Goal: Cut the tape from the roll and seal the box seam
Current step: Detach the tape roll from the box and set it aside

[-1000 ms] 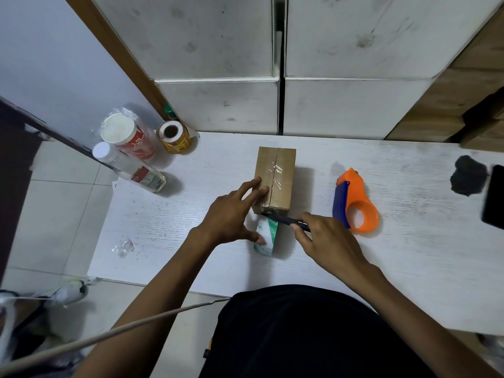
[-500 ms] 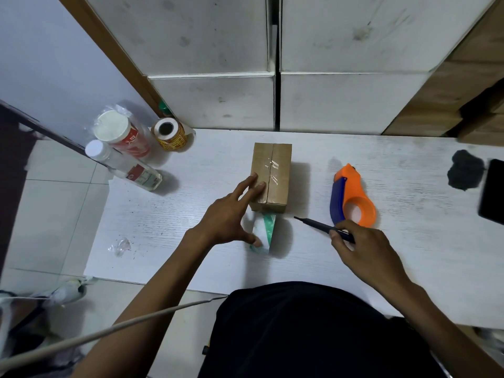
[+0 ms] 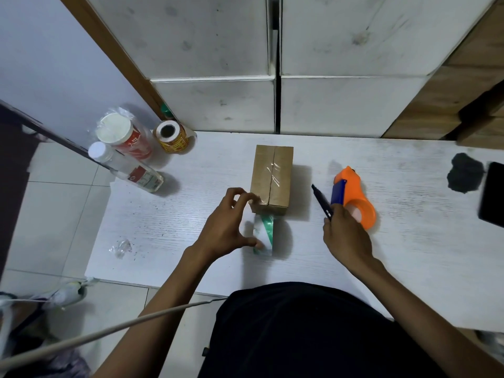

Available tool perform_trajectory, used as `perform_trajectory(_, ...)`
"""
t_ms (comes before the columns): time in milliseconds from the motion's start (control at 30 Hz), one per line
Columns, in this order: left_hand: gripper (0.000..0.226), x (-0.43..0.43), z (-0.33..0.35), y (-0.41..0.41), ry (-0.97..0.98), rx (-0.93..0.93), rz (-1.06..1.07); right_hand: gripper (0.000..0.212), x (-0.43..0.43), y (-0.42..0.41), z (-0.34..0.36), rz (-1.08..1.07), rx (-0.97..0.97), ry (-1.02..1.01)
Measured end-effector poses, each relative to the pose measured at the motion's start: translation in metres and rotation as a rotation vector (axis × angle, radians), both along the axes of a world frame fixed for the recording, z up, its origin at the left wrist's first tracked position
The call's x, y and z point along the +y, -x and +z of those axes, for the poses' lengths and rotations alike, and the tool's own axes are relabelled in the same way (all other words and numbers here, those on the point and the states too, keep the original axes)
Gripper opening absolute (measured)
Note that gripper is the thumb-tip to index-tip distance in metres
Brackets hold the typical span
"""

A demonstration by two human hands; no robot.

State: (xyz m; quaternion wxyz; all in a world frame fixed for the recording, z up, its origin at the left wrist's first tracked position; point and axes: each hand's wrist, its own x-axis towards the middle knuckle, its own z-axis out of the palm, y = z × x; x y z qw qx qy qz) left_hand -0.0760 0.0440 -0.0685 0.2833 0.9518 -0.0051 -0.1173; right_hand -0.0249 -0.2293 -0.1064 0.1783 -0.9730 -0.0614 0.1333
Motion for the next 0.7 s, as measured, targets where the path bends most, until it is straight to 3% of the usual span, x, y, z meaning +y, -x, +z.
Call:
perform_trajectory(133,0.080,-0.002,0.003,0.003,-0.027,0.059,0.005,0.032,0.000,0.004,0.011,0.054,-0.119,0.151)
perform_trajectory(200,0.080,-0.003,0.001,0.004,-0.026,0.082,0.017,0.028,0.003,0.011,0.018,0.057,-0.151,0.007)
perform_trajectory(233,0.083,-0.003,0.000,0.004,-0.019,0.100,0.019,0.025,0.007,0.013,0.020,0.043,-0.053,-0.132)
perform_trajectory(300,0.095,-0.004,-0.001,0.005,-0.010,0.160,0.004,0.022,0.020,0.017,0.025,0.002,0.331,-0.385)
perform_trajectory(400,0.108,-0.004,-0.003,0.006,0.002,0.262,-0.037,0.026,0.043,0.020,0.022,0.062,0.719,-0.549)
perform_trajectory(467,0.106,-0.005,-0.006,0.007,0.012,0.286,-0.055,0.033,0.056,0.021,0.018,0.112,0.744,-0.593)
perform_trajectory(600,0.104,-0.005,-0.008,0.010,-0.017,0.250,-0.061,0.020,0.064,0.022,0.015,0.109,0.707,-0.656)
perform_trajectory(700,0.101,-0.009,-0.008,0.015,-0.041,0.166,-0.075,0.022,0.064,0.024,0.015,0.095,0.674,-0.649)
